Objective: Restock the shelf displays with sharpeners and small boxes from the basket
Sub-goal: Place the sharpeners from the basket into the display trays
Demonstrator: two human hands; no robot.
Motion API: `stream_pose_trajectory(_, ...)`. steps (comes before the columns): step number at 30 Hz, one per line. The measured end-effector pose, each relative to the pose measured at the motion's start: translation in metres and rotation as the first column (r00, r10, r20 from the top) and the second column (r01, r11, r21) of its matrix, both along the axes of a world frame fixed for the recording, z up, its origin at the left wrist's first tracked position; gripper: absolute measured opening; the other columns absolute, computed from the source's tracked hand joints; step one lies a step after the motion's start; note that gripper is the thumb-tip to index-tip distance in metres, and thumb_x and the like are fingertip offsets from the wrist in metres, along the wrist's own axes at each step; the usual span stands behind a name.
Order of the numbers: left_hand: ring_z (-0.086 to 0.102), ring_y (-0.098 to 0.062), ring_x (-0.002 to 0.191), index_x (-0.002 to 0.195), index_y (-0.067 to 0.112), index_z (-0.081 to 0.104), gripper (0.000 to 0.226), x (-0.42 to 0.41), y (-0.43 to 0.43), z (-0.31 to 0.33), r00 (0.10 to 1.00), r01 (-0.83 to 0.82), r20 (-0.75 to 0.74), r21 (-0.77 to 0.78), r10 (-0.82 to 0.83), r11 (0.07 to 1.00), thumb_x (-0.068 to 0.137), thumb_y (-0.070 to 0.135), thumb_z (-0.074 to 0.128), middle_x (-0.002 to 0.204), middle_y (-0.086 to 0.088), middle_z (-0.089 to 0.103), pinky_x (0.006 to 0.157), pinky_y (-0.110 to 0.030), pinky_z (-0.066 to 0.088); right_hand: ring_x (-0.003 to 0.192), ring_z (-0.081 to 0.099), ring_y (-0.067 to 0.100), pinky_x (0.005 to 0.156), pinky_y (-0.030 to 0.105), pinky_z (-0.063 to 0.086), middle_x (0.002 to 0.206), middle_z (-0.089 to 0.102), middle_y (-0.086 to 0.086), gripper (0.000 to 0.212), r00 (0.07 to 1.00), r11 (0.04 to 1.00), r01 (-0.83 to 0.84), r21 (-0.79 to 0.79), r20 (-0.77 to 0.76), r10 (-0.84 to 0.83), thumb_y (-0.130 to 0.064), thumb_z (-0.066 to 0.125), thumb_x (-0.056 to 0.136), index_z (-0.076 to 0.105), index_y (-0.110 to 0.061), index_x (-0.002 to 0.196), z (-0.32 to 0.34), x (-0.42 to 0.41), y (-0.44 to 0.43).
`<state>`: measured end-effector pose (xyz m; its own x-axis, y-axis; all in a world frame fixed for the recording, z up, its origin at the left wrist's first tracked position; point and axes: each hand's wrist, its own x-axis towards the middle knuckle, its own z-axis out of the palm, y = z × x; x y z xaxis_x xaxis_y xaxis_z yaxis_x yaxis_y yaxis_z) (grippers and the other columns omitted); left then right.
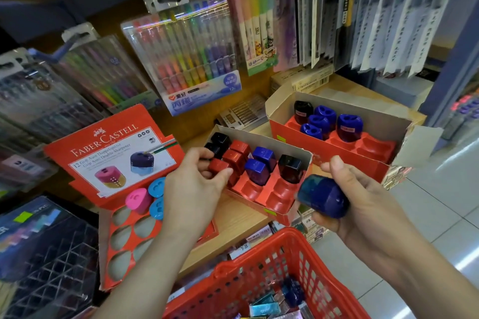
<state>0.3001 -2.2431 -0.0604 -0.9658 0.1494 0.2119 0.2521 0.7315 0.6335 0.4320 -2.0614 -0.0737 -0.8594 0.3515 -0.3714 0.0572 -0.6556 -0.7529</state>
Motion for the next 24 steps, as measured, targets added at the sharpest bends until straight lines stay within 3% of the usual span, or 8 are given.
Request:
stream_pose_trajectory(2, 0.059, 0.001, 0.073, 0.095, 0.03, 0.061, 0.027, -0.003, 0.002, -0.004, 1.0, 0.012, 0.0, -0.027, -0.012, 1.0, 0.075, 0.034, 0.079, 0.081, 0.015, 0.065, 0.063, -0.011, 0.044, 0.066, 0.072, 0.023, 0.043, 0.025, 0.054, 0.076, 0.073, 0.001, 0.033, 1.0, 0.999, 0.002, 0.034, 0.011, -0.002, -0.043, 0.064, 0.072, 0.066, -0.013, 0.087, 0.002, 0.001, 0.0)
stream_pose_trajectory(5, 0.06, -0.008, 0.079, 0.1, 0.026, 0.069, 0.028, -0.006, 0.003, -0.012, 0.999, 0.013, -0.036, -0.148, -0.018, 0.989, 0.076, 0.039, 0.077, 0.085, 0.007, 0.067, 0.07, -0.025, 0.049, 0.072, 0.072, 0.023, 0.05, 0.025, 0.056, 0.082, 0.074, 0.0, 0.029, 0.999, 0.999, -0.036, 0.035, -0.027, 0.037, -0.041, 0.061, 0.075, 0.07, -0.014, 0.084, 0.002, 0.001, 0.001)
stream_pose_trajectory(8, 0.054, -0.015, 0.097, 0.106, 0.023, 0.071, 0.031, -0.007, 0.003, -0.014, 0.991, 0.02, -0.122, -0.278, -0.056, 0.96, 0.081, 0.042, 0.07, 0.1, 0.004, 0.069, 0.08, -0.028, 0.043, 0.096, 0.069, 0.031, 0.065, 0.028, 0.061, 0.105, 0.073, 0.013, 0.027, 0.989, 0.992, -0.119, -0.043, -0.089, 0.115, -0.023, 0.061, 0.083, 0.074, -0.009, 0.102, -0.001, 0.001, 0.005)
stream_pose_trajectory(12, 0.047, -0.016, 0.107, 0.114, 0.025, 0.07, 0.035, 0.001, 0.006, -0.01, 0.981, 0.023, -0.166, -0.395, -0.096, 0.918, 0.093, 0.045, 0.051, 0.116, 0.007, 0.063, 0.085, -0.026, 0.035, 0.094, 0.07, 0.031, 0.07, 0.029, 0.061, 0.11, 0.07, 0.021, 0.04, 0.975, 0.983, -0.168, -0.07, -0.157, 0.156, -0.004, 0.064, 0.077, 0.067, -0.006, 0.116, 0.0, 0.001, 0.005)
stream_pose_trajectory(15, 0.053, -0.007, 0.1, 0.123, 0.034, 0.061, 0.034, 0.029, 0.01, 0.003, 0.984, 0.174, -0.017, -0.074, -0.176, 0.982, 0.091, 0.04, 0.053, 0.116, 0.012, 0.057, 0.083, -0.021, 0.044, 0.086, 0.072, 0.028, 0.065, 0.026, 0.059, 0.102, 0.072, 0.022, 0.049, 0.979, 0.991, -0.131, -0.014, -0.161, 0.127, -0.017, 0.086, 0.057, 0.071, -0.012, 0.103, 0.0, 0.0, 0.001)
stream_pose_trajectory(18, 0.058, 0.0, 0.096, 0.128, 0.055, 0.046, 0.057, 0.071, 0.02, 0.023, 0.855, 0.396, 0.246, 0.261, -0.458, 0.88, 0.083, 0.029, 0.069, 0.114, 0.025, 0.053, 0.079, -0.014, 0.05, 0.075, 0.071, 0.025, 0.062, 0.025, 0.057, 0.094, 0.072, 0.022, 0.076, 0.989, 0.989, -0.086, 0.12, -0.11, 0.099, -0.041, 0.098, 0.03, 0.069, -0.018, 0.097, -0.004, -0.001, -0.002)
stream_pose_trajectory(21, 0.052, 0.005, 0.112, 0.133, 0.062, 0.033, 0.075, 0.09, 0.031, 0.02, 0.808, 0.535, 0.209, 0.131, -0.55, 0.835, 0.078, 0.036, 0.076, 0.126, 0.033, 0.043, 0.09, -0.018, 0.049, 0.071, 0.068, 0.025, 0.06, 0.026, 0.055, 0.084, 0.067, 0.017, 0.069, 0.993, 0.96, -0.066, 0.271, -0.076, 0.09, -0.047, 0.095, 0.031, 0.068, -0.022, 0.089, -0.003, -0.001, -0.003)
stream_pose_trajectory(24, 0.055, 0.004, 0.107, 0.128, 0.054, 0.042, 0.066, 0.087, 0.041, 0.019, 0.851, 0.515, 0.067, 0.091, -0.522, 0.852, 0.073, 0.043, 0.077, 0.118, 0.03, 0.048, 0.088, -0.024, 0.052, 0.066, 0.068, 0.03, 0.055, 0.027, 0.054, 0.078, 0.065, 0.017, 0.062, 0.99, 0.933, -0.06, 0.355, -0.099, 0.101, -0.047, 0.093, 0.038, 0.061, -0.017, 0.083, 0.0, 0.002, -0.002)
